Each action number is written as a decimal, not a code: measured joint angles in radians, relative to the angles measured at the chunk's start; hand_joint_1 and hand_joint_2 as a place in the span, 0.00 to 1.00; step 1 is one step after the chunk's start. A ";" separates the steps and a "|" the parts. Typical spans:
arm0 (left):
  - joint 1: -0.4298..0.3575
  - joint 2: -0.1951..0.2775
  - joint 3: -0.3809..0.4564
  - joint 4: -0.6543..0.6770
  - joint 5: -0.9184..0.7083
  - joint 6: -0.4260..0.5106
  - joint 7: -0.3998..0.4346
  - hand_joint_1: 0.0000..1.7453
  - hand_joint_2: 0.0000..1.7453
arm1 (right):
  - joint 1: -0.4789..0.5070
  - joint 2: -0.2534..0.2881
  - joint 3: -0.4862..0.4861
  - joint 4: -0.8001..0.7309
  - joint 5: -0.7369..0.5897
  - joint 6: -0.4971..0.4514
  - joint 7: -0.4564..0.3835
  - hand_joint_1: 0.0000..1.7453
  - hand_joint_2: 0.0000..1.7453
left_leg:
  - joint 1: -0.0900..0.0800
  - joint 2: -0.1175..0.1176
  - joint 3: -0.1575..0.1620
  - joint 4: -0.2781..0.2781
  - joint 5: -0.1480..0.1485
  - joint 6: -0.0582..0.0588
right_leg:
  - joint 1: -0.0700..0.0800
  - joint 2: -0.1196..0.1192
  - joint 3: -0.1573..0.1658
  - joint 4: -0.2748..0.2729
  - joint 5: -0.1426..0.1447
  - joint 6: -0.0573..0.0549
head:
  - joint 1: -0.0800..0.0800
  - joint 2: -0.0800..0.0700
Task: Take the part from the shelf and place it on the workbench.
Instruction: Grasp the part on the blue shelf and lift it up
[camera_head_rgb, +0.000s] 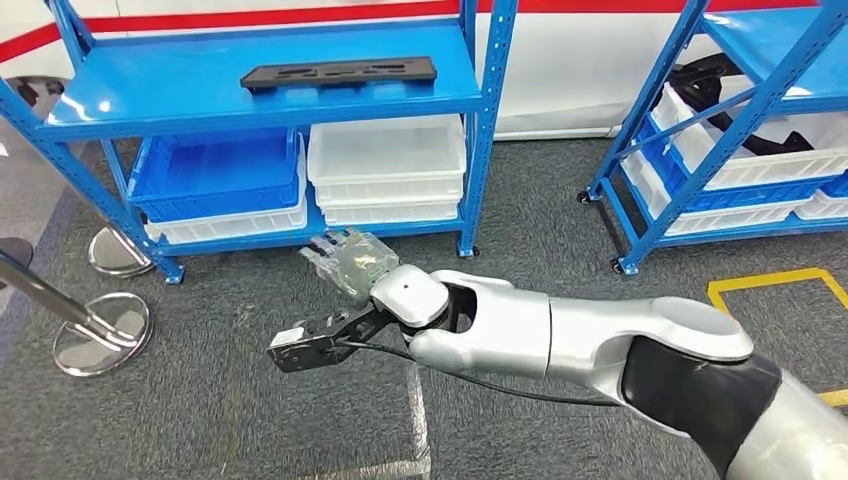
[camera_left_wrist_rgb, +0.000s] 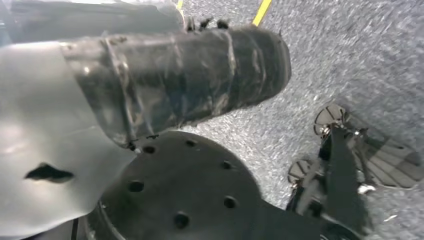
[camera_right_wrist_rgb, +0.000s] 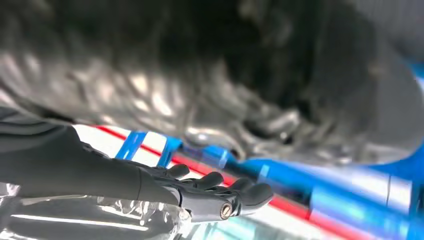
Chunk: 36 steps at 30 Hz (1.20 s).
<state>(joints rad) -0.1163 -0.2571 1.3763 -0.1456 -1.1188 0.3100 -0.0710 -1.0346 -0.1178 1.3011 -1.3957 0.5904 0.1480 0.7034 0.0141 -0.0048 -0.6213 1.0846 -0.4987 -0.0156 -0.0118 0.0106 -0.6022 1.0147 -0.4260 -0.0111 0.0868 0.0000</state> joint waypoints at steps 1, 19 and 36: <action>0.001 -0.002 -0.001 0.000 0.000 0.000 0.000 0.00 0.00 | 0.001 -0.005 -0.009 -0.003 0.022 -0.003 0.000 0.00 0.00 | 0.001 0.001 -0.029 0.060 -0.027 -0.003 | 0.001 0.001 0.003 -0.002 -0.001 -0.004 | -0.002 0.000; -0.002 -0.018 -0.004 0.000 -0.001 0.000 -0.010 0.00 0.00 | 0.012 -0.056 -0.062 -0.049 0.080 -0.001 -0.002 0.00 0.00 | 0.004 0.000 0.017 -0.056 0.048 0.043 | 0.000 -0.001 -0.135 0.297 -0.138 0.047 | 0.004 0.000; -0.003 -0.022 -0.004 0.000 -0.001 0.015 -0.014 0.00 0.00 | 0.008 -0.063 -0.062 -0.069 0.083 -0.001 -0.002 0.00 0.00 | 0.001 -0.001 -0.107 0.178 -0.025 -0.002 | 0.003 -0.001 0.001 0.015 -0.013 -0.008 | -0.008 0.000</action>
<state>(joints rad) -0.1193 -0.2789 1.3722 -0.1453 -1.1196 0.3250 -0.0854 -1.0264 -0.1808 1.2390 -1.4650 0.6738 0.1469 0.7011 0.0147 -0.0055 -0.7281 1.2626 -0.5233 -0.0181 -0.0087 0.0101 -0.6012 1.0294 -0.4386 -0.0195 0.0793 0.0000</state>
